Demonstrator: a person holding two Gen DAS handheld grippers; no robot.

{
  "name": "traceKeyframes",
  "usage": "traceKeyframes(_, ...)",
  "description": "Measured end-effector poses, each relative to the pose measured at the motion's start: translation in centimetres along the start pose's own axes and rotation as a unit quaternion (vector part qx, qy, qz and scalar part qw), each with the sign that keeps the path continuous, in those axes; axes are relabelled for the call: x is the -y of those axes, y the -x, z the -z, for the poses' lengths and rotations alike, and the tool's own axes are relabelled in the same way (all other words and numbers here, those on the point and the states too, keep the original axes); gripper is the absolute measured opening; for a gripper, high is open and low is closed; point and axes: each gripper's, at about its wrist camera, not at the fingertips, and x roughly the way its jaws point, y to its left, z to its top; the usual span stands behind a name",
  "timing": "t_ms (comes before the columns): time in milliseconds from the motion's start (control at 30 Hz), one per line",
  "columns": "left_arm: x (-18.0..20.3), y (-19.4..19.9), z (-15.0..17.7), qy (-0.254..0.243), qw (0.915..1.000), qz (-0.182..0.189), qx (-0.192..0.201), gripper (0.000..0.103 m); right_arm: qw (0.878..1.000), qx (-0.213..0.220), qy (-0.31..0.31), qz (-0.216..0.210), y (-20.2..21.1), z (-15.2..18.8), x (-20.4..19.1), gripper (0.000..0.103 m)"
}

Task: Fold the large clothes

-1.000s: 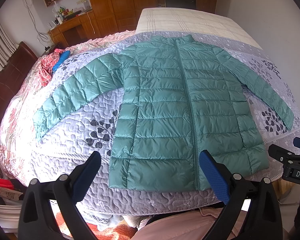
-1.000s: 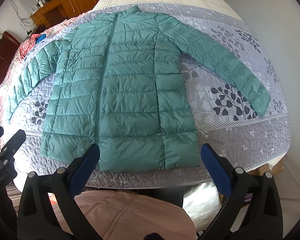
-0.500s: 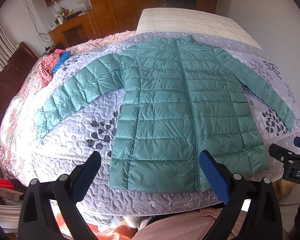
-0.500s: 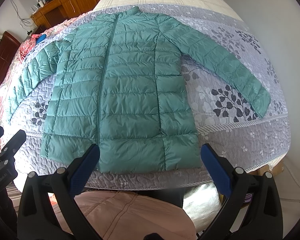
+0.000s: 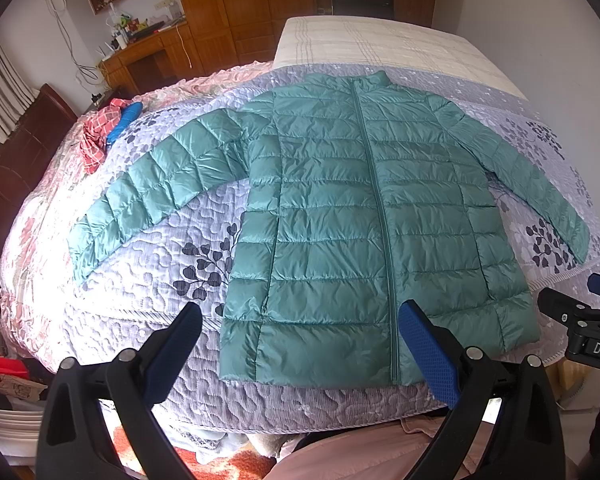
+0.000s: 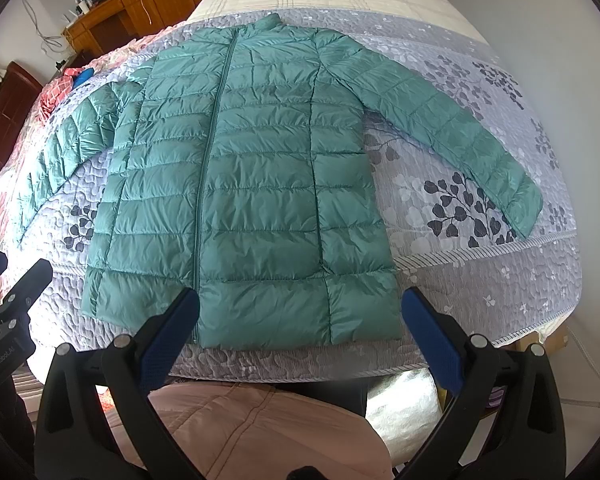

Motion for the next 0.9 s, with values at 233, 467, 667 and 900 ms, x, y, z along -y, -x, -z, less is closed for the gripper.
traceKeyframes(233,-0.1,0.1,-0.1,0.0,1.0,0.0,-0.001,0.099,1.0,-0.001,-0.001,-0.001,-0.1,0.0,0.2,0.1)
traceKeyframes(467,0.4,-0.8,-0.8,0.002,1.0,0.001,-0.001,0.099,1.0,0.003,-0.01,-0.008,-0.7,-0.7,1.6,0.1)
traceKeyframes(667,1.4,-2.1,-2.1,0.007,0.9986,0.047,0.023,0.099,0.996,0.07,-0.05,-0.019,-1.5,-1.4,6.8,0.1)
traceKeyframes(900,6.0,-5.4,-5.5,-0.016,0.9955,0.053,0.077,0.099,0.972,0.112,-0.199,-0.061,-3.6,-1.9,20.9,0.1)
